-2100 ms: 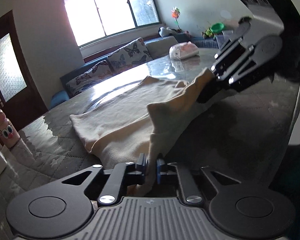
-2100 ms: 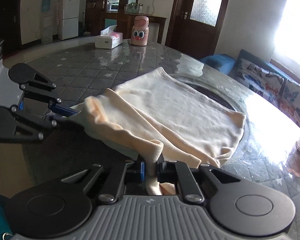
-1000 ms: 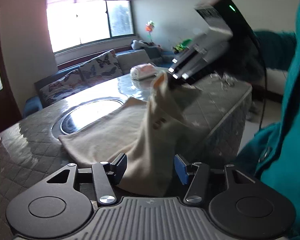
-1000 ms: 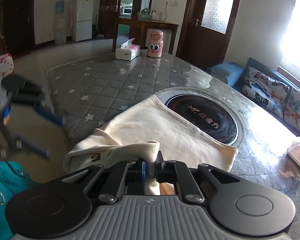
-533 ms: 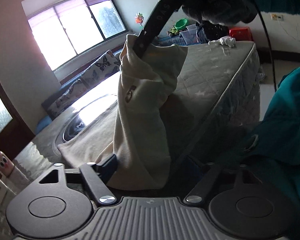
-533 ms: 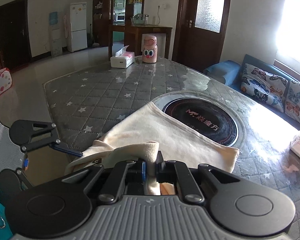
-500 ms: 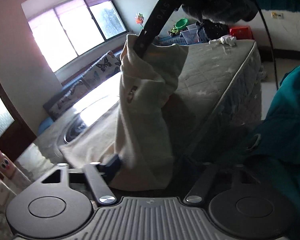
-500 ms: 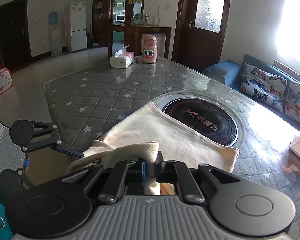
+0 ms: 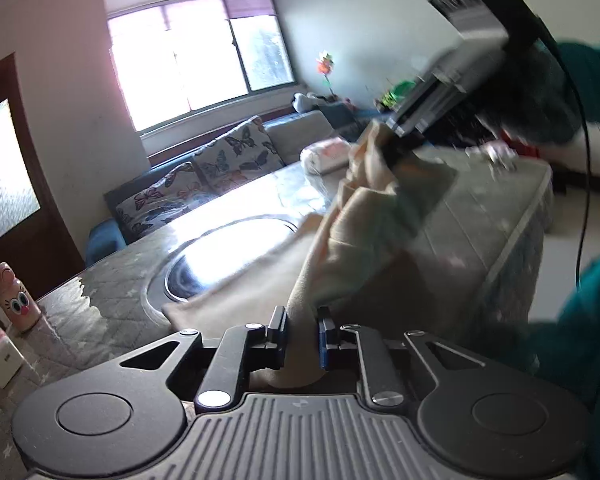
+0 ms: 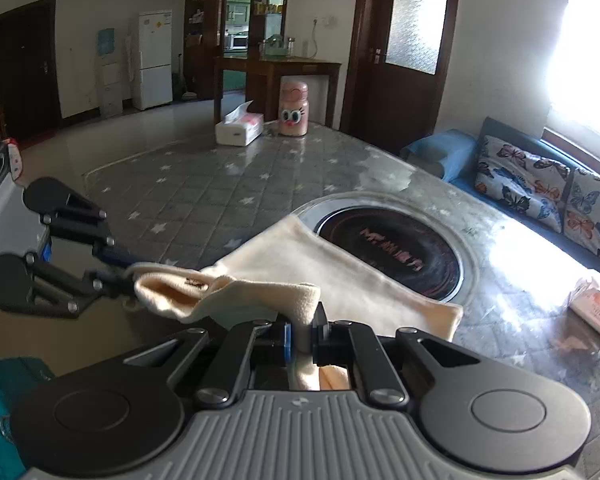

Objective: Fold clothes

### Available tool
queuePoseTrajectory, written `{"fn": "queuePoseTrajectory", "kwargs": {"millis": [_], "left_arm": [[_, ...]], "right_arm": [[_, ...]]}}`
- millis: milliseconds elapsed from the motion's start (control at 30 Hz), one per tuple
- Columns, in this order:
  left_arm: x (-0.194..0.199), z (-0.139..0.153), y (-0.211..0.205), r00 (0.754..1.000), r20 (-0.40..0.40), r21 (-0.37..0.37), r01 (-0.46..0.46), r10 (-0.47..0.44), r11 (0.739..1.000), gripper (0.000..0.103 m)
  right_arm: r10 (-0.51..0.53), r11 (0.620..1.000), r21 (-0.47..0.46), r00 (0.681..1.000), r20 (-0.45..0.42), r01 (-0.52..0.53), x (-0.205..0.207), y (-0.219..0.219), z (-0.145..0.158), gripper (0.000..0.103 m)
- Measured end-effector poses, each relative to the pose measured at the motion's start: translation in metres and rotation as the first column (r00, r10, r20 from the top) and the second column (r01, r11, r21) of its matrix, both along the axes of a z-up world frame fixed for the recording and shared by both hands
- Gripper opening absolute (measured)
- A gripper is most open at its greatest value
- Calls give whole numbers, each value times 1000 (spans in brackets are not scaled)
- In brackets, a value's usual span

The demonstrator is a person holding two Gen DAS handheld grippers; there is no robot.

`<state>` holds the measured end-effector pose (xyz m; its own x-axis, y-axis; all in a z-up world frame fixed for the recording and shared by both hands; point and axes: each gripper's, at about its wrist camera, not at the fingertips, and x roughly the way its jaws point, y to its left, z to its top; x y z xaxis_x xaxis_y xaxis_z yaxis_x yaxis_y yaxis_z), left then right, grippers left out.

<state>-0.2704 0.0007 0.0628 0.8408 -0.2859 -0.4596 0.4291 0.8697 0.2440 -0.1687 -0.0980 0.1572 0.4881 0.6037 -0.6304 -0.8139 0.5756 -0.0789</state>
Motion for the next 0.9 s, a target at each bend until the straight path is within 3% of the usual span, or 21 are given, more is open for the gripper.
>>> {"fn": "queuePoseTrajectory", "kwargs": {"millis": [233,367,500,567,700,767,900], "left_arm": [[71,27,24,999,-19,-78,-33,32,996,16],[121,19,36,995,-60,-74,-80,76,994,16],[169,-5,53,977,-159,-101,-161,144,982,17],[185,-19,62,958,-207,-122,-225,197,967,22],[197,-27,84,928,-255,-180,-321,271,930,30],[196,-25,92,916,-269,-211,-357,297,910,44],[180,-21,102,898,-307,-275,-401,316,874,48]], "right_arm": [[-55,998,13,998,19,55,54,11,8,8],[-81,997,9,997,17,81,94,24,4,8],[-119,993,5,993,-29,119,146,43,-20,9],[-147,989,3,987,-60,148,165,50,-35,19],[-215,976,5,972,-99,217,185,50,-61,22],[-229,972,15,967,-113,232,186,42,-65,30],[-248,967,29,961,-120,253,176,21,-66,33]]}}
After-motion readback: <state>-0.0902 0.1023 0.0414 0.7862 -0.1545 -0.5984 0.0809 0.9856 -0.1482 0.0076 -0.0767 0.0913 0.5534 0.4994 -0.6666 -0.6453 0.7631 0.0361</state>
